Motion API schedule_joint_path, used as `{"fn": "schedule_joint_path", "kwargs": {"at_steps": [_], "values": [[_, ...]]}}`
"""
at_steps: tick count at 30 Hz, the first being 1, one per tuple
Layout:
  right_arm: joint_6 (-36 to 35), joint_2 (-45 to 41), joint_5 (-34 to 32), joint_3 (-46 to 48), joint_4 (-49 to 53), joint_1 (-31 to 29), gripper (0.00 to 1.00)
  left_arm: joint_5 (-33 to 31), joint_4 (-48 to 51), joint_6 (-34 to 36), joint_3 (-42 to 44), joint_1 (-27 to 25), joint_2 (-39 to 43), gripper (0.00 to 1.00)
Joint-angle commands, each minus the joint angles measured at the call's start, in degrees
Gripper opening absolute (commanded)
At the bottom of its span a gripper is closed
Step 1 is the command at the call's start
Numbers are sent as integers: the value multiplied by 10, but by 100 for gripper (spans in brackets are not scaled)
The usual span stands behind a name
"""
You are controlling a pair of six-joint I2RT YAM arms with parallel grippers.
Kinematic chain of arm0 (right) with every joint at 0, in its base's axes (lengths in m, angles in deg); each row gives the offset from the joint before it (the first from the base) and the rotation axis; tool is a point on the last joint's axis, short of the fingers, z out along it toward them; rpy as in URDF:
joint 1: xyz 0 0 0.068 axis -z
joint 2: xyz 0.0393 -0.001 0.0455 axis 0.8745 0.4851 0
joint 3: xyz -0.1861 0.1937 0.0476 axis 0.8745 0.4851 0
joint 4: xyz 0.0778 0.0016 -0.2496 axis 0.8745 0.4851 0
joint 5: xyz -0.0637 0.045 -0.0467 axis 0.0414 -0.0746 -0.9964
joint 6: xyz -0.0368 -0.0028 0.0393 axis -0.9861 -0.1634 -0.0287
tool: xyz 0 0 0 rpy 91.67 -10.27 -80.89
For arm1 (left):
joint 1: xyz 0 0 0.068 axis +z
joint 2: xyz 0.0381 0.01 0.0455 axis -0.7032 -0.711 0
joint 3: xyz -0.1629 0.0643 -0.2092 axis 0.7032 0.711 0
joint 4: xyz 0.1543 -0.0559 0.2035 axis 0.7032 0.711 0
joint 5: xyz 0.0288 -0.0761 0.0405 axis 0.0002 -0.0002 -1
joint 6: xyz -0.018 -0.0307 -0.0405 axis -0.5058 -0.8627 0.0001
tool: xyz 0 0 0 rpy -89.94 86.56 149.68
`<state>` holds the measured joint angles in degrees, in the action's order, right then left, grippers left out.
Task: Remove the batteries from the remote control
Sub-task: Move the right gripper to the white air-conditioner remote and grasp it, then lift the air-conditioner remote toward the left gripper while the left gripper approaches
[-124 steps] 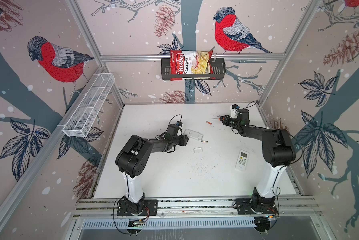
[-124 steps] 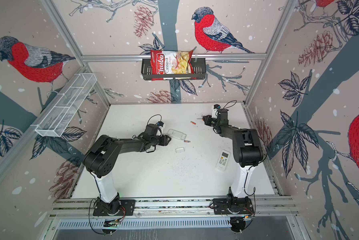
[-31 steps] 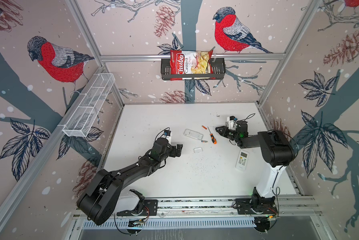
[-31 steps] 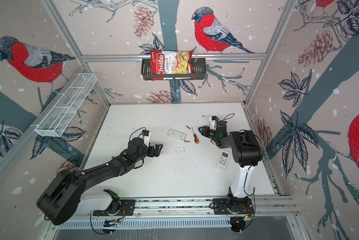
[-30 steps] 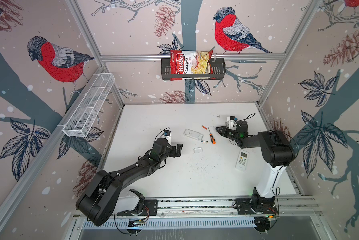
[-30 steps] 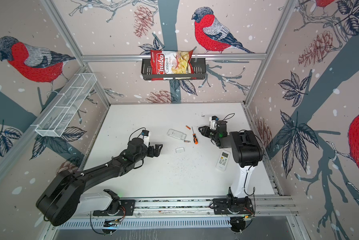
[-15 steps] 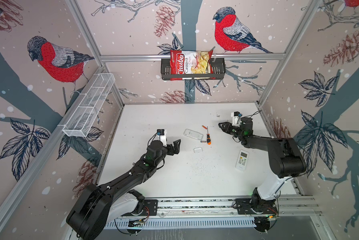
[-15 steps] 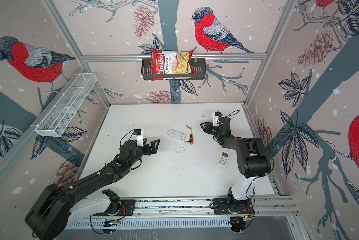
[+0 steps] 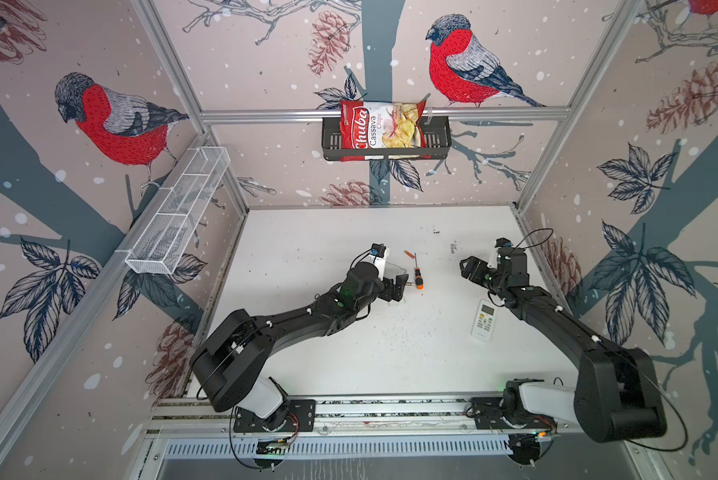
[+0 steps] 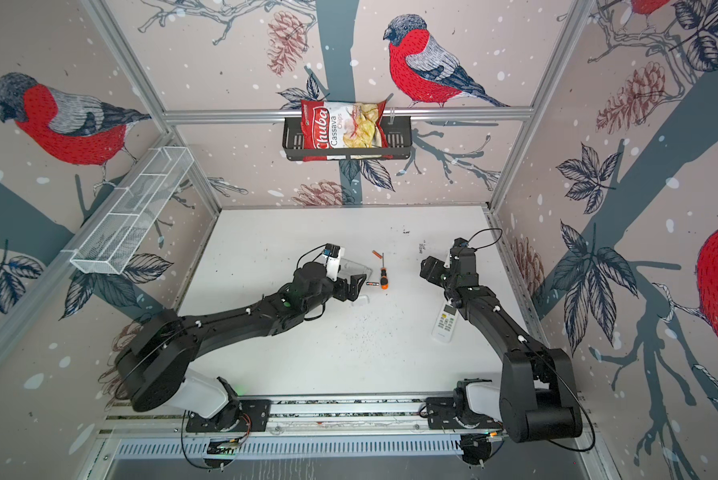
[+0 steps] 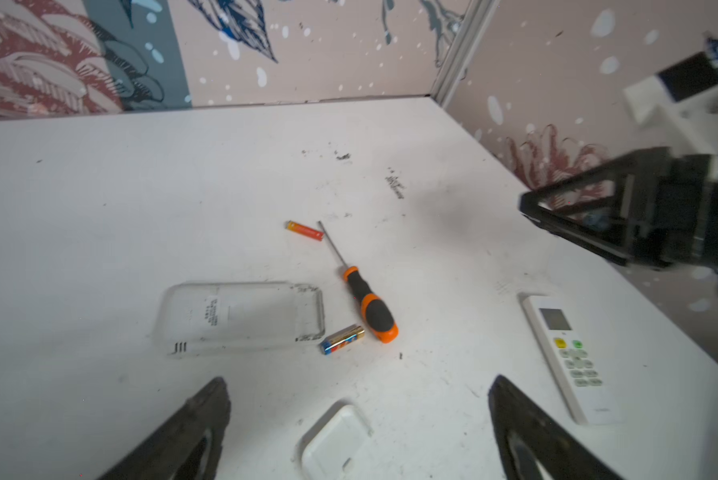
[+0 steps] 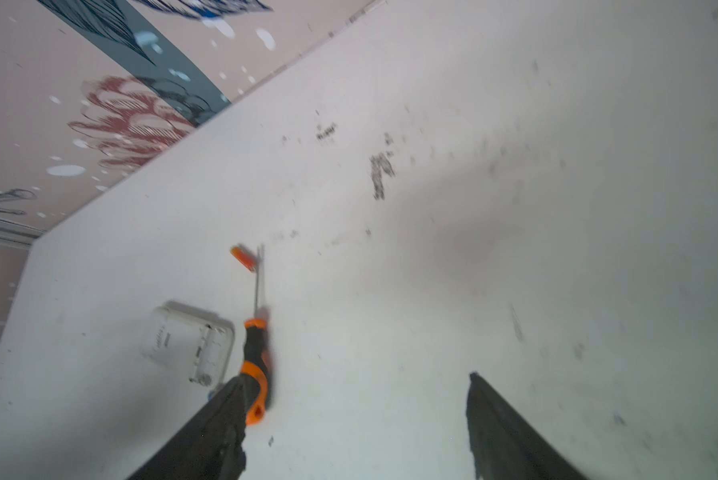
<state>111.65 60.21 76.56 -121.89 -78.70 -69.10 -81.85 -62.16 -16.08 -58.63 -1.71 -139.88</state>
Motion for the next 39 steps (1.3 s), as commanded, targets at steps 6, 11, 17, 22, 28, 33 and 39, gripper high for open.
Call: {"fn": "schedule_joint_path", "kwargs": {"at_steps": [6,11,17,22,28,33,39], "values": [[59,3,-181,31,117,-18,84,-60,-7,-35,45,-15,11,97],[71,46,-197,30,122,-15,84,-56,-43,-49,91,-16,46,97],[82,57,-214,25,140,-15,80,-91,-40,-42,112,-15,74,96],[82,58,-212,34,157,-13,81,-80,-62,-46,119,-16,76,96],[83,52,-189,50,157,-14,79,-68,-63,-57,120,-15,73,96],[80,51,-173,54,155,-18,74,-75,-53,-58,126,-15,95,96],[69,58,-156,55,147,-22,58,-61,-27,-69,135,-16,114,96]]}}
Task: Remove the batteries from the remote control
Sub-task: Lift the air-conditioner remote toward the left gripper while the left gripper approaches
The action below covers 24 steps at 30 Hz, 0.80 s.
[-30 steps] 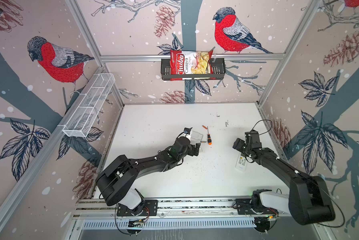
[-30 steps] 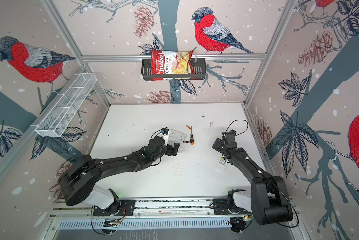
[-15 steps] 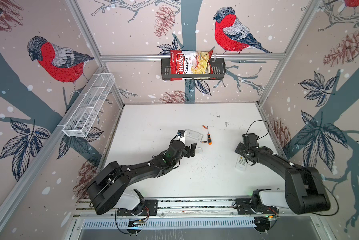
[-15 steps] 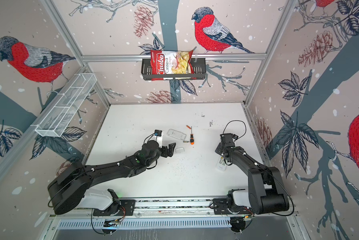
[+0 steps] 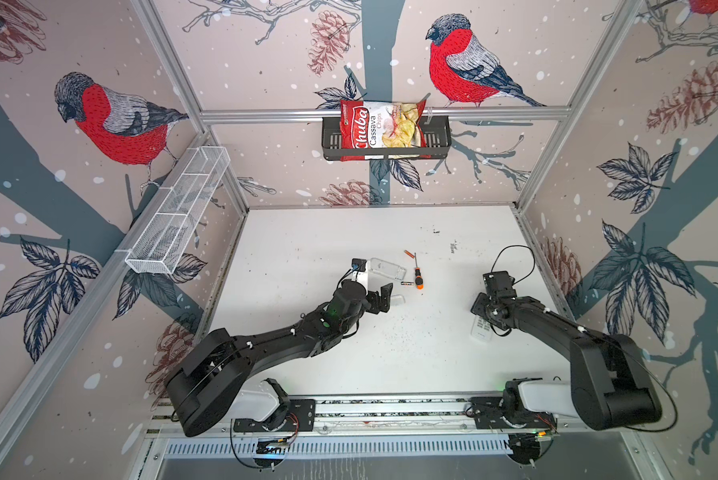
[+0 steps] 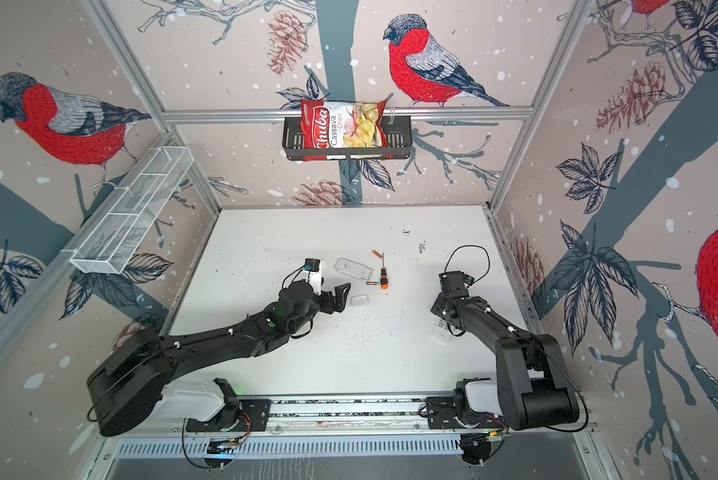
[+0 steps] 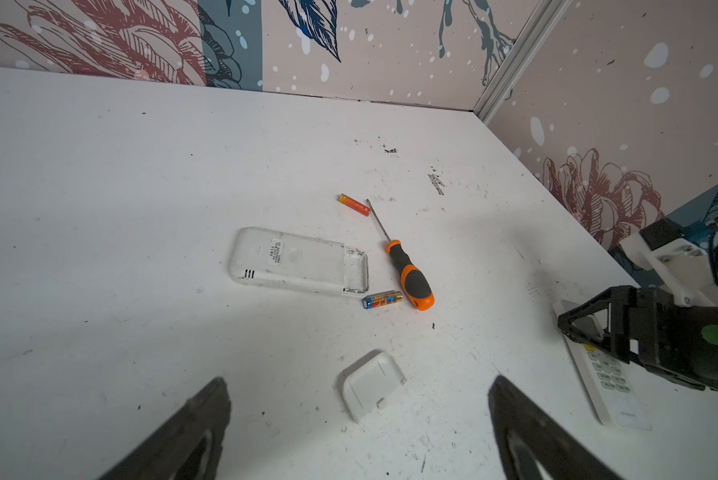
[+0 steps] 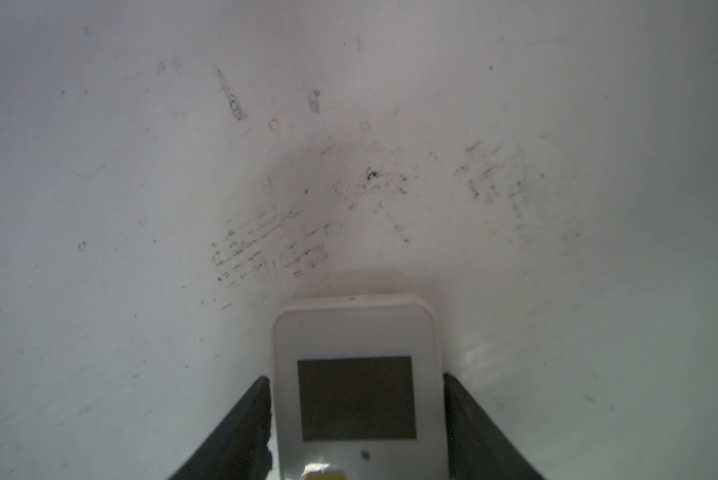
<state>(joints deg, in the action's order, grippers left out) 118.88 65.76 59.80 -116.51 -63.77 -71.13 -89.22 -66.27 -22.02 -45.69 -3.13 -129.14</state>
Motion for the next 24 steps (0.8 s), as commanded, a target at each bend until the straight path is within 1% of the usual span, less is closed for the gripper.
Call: {"fn": "schedule_joint_path", "kwargs": {"at_steps": [1,3,5,9,11,13,18,21,24], "values": [[-5,3,16,2,-4,-2,54,17,19,-11,8,0,9,96],[-10,4,24,3,-7,-2,44,22,29,-14,12,-1,15,96],[-15,1,30,3,-11,-4,37,30,37,-14,16,-1,24,96],[-27,-17,58,-4,-25,-9,31,45,54,-15,25,-1,59,96],[-40,-36,89,-12,-43,-14,31,55,62,-11,28,1,83,96],[-55,-61,132,-21,-69,-20,31,81,66,-8,34,13,104,96],[-82,-90,261,-53,-166,-52,31,224,29,-40,61,90,153,96],[-82,-67,335,-85,-228,-75,30,280,1,-43,68,117,167,94],[-89,-14,387,-138,-267,-105,30,295,-2,-29,59,120,164,90]]}}
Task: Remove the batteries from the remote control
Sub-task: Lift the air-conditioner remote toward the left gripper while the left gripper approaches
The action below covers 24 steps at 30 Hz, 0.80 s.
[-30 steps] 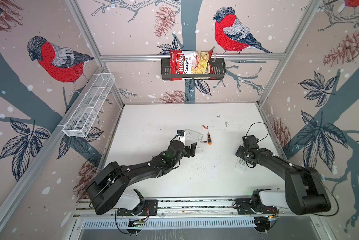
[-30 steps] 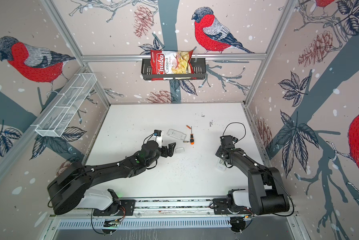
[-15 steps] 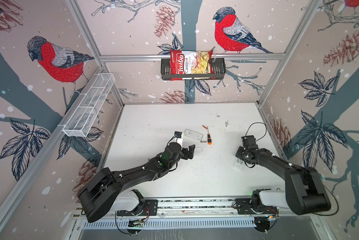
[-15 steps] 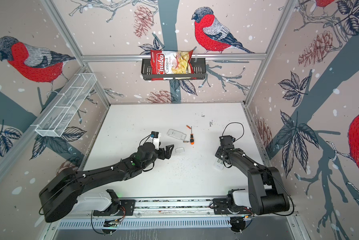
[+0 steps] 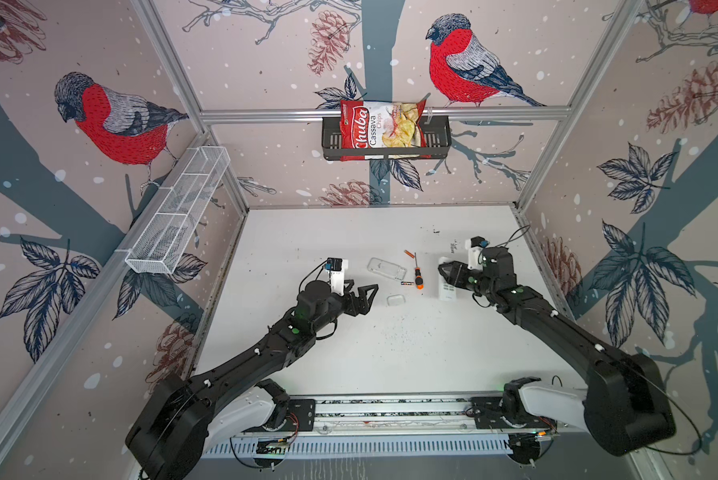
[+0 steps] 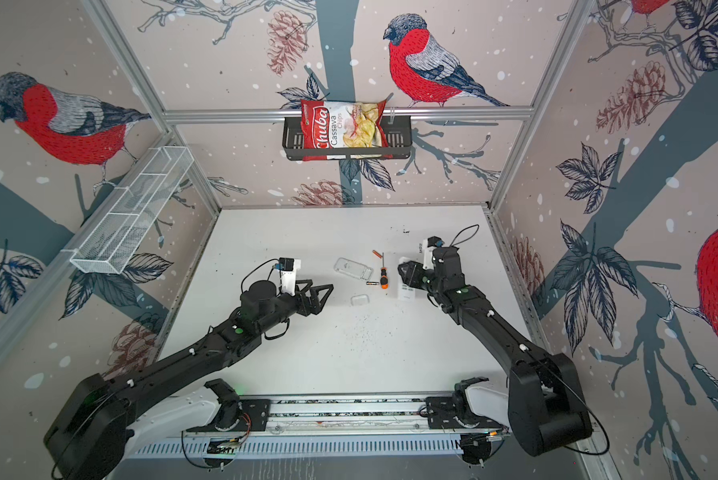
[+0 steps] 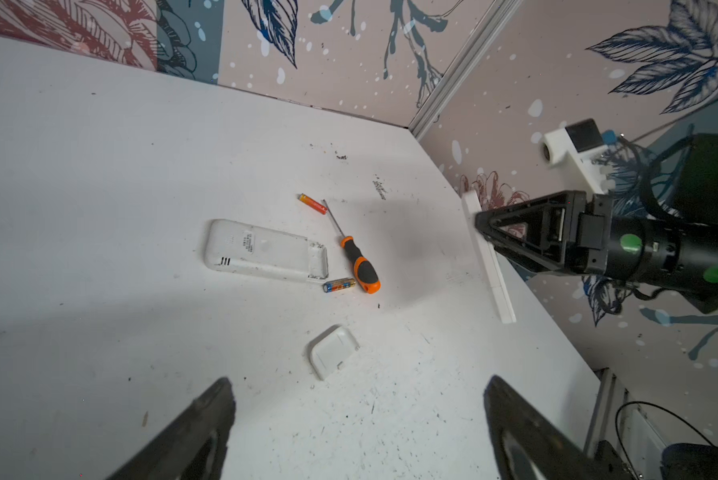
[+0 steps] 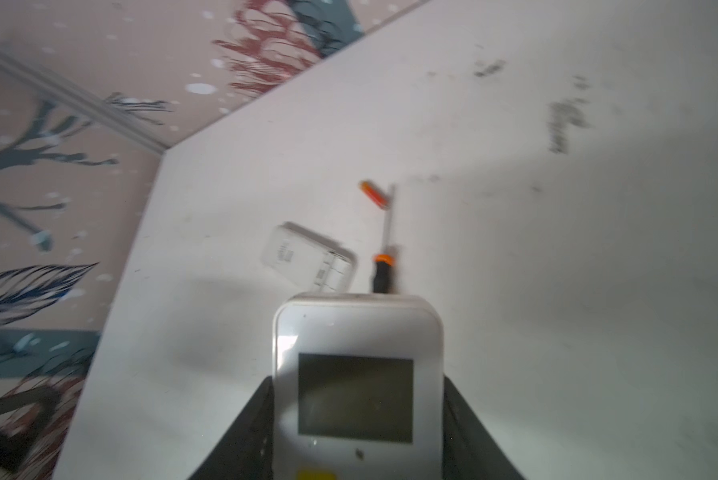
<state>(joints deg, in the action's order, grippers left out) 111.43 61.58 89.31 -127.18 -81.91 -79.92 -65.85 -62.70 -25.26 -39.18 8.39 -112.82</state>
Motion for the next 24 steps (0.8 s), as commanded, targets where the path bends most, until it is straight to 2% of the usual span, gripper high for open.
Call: {"fn": "schedule_joint_path", "kwargs": {"at_steps": [1,8,11,14,16,20,24], "values": [[-18,44,106,-47,-94,-27,30,64,-43,5,-8,6,-1,90],[3,151,237,-125,-210,-72,27,136,-183,-19,17,22,-26,87],[39,174,287,-130,-281,-75,27,140,-221,-15,27,23,-30,91],[67,193,329,-136,-332,-79,27,152,-260,-13,32,23,-38,96],[76,203,350,-144,-343,-83,26,165,-293,-16,32,24,-49,96],[136,206,406,-130,-442,-88,26,208,-355,-40,18,25,-87,96],[165,195,431,-120,-494,-96,26,232,-409,-63,8,25,-124,96]]}}
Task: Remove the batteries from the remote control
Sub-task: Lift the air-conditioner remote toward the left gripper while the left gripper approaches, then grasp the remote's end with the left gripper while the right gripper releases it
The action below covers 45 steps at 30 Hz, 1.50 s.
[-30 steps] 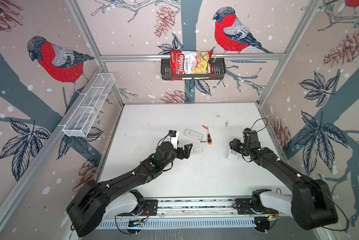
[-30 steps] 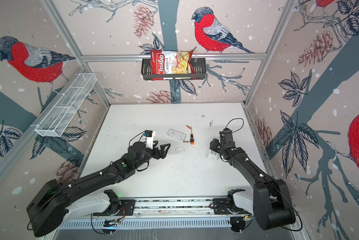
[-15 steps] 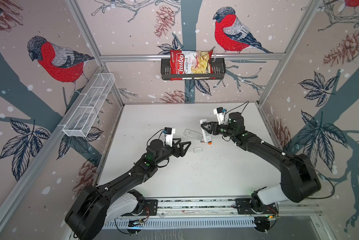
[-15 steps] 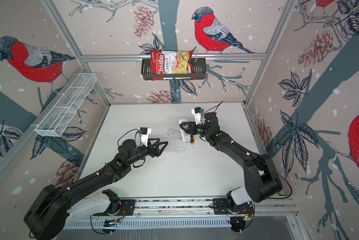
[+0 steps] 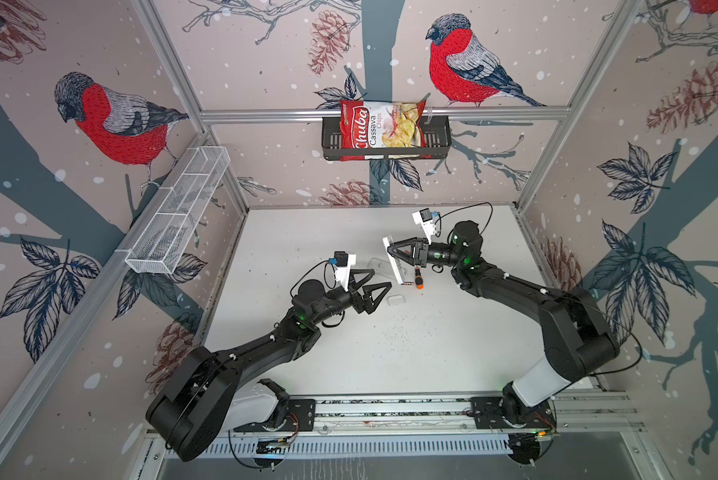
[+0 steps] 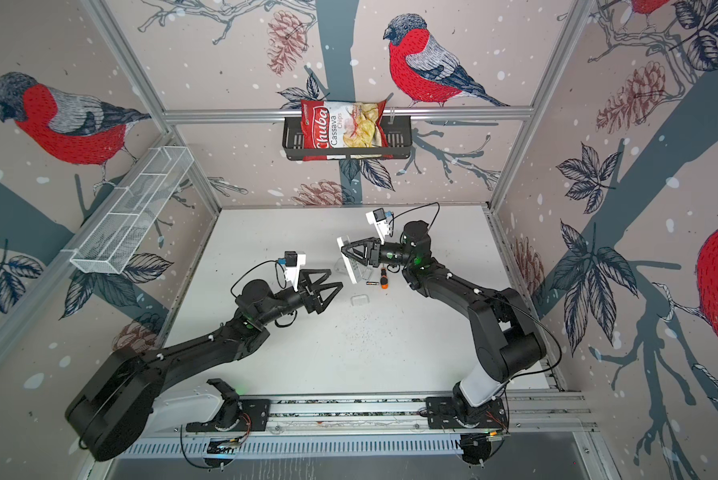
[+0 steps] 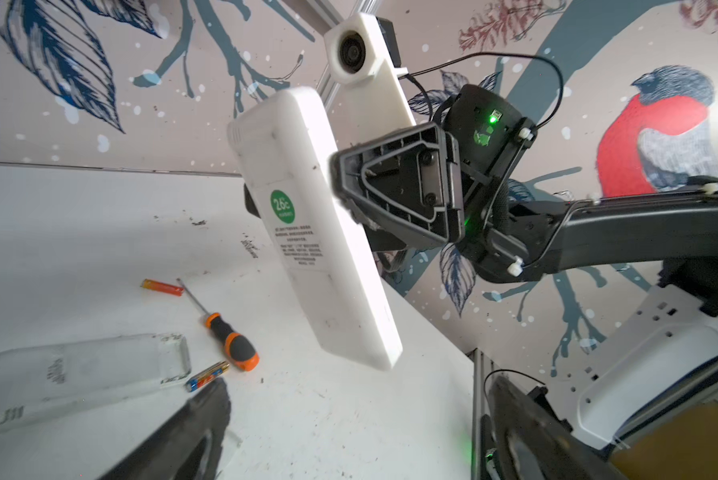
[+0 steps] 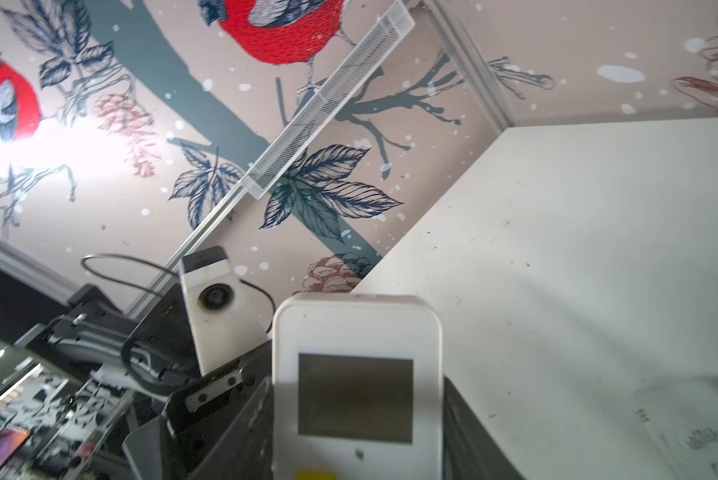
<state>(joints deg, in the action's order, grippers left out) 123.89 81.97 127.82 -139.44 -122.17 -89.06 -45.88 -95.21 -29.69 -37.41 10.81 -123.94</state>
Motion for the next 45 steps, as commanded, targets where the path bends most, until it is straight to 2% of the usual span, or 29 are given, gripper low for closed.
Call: {"fn": "schedule_joint_path", "kwargs": {"at_steps": [1,12,17,36,39,42,45], "values": [[40,-12,50,3,-94,-7,26,36,-88,-20,-14,1,-20,96],[38,-3,85,-1,-124,-39,26,55,-128,-23,-25,1,-45,95],[70,13,101,-6,-176,-45,26,57,-139,-24,-23,5,-44,93],[72,40,114,-17,-177,-52,26,79,-212,-57,-22,19,-89,63],[64,41,114,-18,-168,-53,27,79,-215,-58,-22,20,-91,54],[51,41,111,-21,-153,-52,32,79,-214,-57,-21,20,-92,47],[27,38,105,-26,-124,-51,44,76,-212,-54,-19,20,-92,43]]}}
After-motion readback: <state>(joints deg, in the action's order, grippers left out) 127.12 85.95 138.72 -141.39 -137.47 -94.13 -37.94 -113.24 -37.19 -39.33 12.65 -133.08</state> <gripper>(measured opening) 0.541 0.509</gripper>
